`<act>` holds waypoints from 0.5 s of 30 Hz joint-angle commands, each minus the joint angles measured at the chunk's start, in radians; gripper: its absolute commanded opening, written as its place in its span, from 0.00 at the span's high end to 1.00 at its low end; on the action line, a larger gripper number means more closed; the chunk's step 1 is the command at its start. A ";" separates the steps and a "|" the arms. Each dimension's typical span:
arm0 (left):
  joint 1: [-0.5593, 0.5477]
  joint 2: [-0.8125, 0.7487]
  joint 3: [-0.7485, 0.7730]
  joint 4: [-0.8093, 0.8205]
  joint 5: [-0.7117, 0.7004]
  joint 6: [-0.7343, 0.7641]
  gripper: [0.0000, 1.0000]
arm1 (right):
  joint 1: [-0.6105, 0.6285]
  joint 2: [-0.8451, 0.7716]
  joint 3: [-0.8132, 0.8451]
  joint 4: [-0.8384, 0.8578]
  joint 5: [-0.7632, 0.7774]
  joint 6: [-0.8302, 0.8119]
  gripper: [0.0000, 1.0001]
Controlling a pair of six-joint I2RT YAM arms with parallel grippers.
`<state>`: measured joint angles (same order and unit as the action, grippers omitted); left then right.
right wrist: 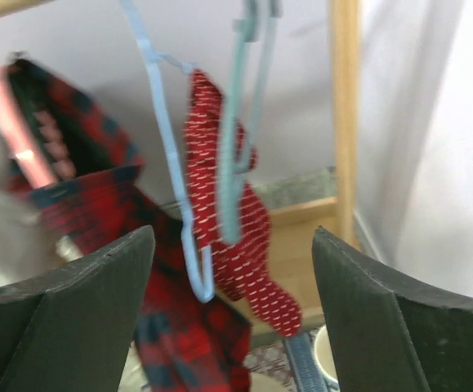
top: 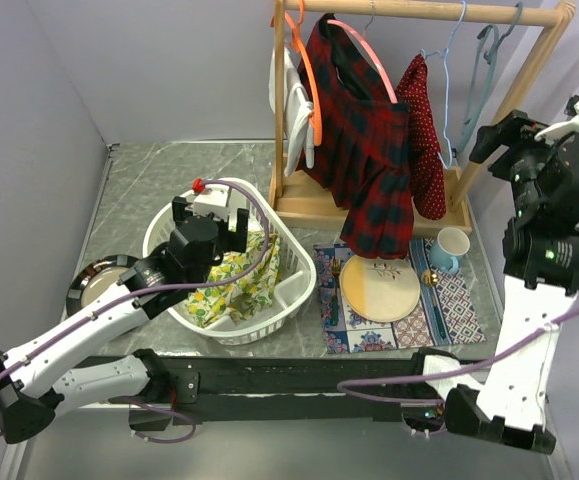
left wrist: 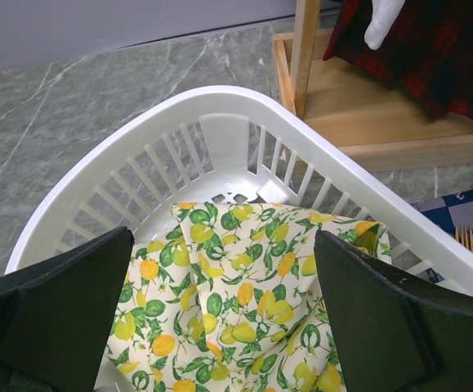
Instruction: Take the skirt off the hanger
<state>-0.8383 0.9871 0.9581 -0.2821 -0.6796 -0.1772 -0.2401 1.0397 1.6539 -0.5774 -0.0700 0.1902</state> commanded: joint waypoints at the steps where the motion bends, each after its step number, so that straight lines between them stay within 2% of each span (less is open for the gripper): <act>1: 0.004 -0.030 0.004 0.043 -0.029 0.015 0.01 | 0.016 -0.036 -0.019 0.002 -0.125 0.087 0.24; 4: 0.004 -0.027 0.011 0.031 -0.028 0.010 0.01 | 0.036 -0.030 -0.031 0.022 -0.149 0.104 0.35; 6: 0.004 -0.030 0.010 0.034 -0.023 0.012 0.01 | 0.077 -0.006 -0.020 0.024 -0.133 0.100 0.48; 8: 0.004 -0.033 0.008 0.040 -0.018 0.015 0.01 | 0.132 0.020 0.018 -0.002 -0.076 0.081 0.50; 10: 0.004 -0.033 0.008 0.038 -0.017 0.015 0.01 | 0.206 0.063 0.044 -0.030 0.050 0.054 0.50; 15: 0.004 -0.024 0.011 0.034 -0.017 0.013 0.01 | 0.225 0.158 0.106 -0.065 0.155 0.042 0.53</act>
<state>-0.8383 0.9768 0.9581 -0.2779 -0.6891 -0.1730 -0.0277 1.1294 1.7092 -0.6117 -0.0605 0.2581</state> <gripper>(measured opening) 0.994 0.483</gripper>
